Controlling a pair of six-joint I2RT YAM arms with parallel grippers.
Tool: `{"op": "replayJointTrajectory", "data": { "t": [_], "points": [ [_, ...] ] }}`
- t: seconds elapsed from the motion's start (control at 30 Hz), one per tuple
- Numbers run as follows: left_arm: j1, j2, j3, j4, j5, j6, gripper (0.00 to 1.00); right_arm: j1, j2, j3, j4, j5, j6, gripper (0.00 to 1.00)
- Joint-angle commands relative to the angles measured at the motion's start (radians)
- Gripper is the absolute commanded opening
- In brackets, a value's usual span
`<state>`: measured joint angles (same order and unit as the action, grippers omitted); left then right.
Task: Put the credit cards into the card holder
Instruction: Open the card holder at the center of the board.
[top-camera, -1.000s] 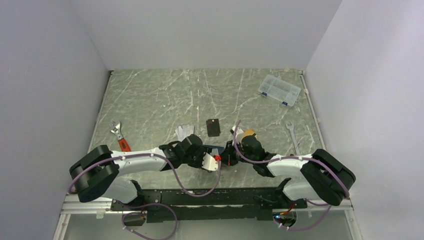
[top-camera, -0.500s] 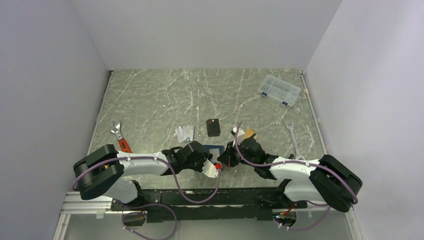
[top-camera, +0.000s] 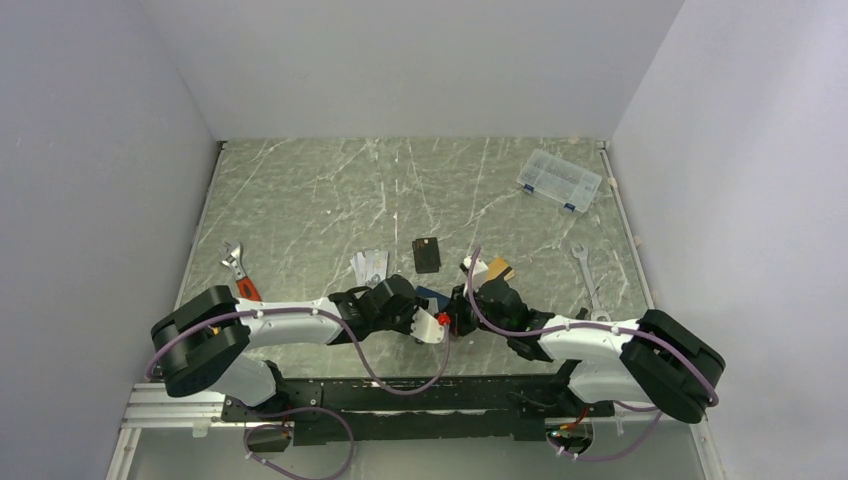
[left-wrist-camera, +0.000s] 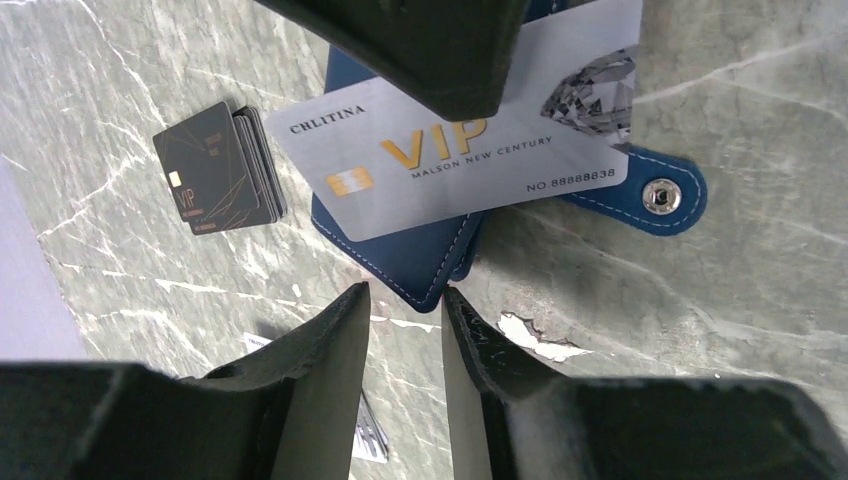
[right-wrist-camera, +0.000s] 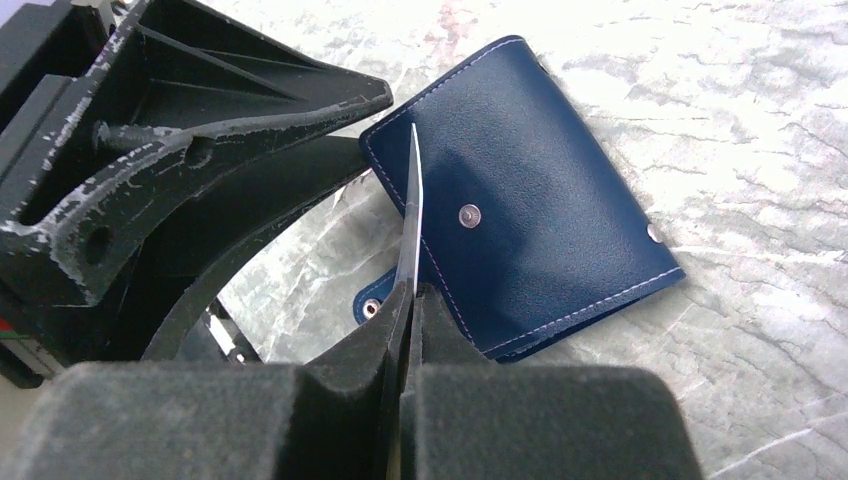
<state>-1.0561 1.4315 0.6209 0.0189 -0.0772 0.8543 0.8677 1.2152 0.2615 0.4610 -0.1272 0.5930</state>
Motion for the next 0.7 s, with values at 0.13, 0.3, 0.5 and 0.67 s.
{"op": "replayJointTrajectory", "data": {
  "t": [0.13, 0.3, 0.5, 0.67],
  "points": [
    [-0.001, 0.002, 0.083, -0.055, 0.016, -0.059, 0.37, 0.028, -0.005, 0.005, -0.057, 0.042, -0.029, 0.00],
    [0.001, 0.012, 0.089, -0.044, 0.023, -0.053, 0.36, 0.035, -0.025, 0.000, -0.066, 0.054, -0.027, 0.00],
    [-0.002, 0.024, 0.078, -0.027, 0.067, -0.013, 0.24, 0.036, -0.050, -0.004, -0.077, 0.059, -0.027, 0.00],
    [-0.013, 0.032, 0.068, 0.018, 0.088, 0.039, 0.23, 0.036, -0.064, -0.007, -0.082, 0.066, -0.027, 0.00]
  ]
}}
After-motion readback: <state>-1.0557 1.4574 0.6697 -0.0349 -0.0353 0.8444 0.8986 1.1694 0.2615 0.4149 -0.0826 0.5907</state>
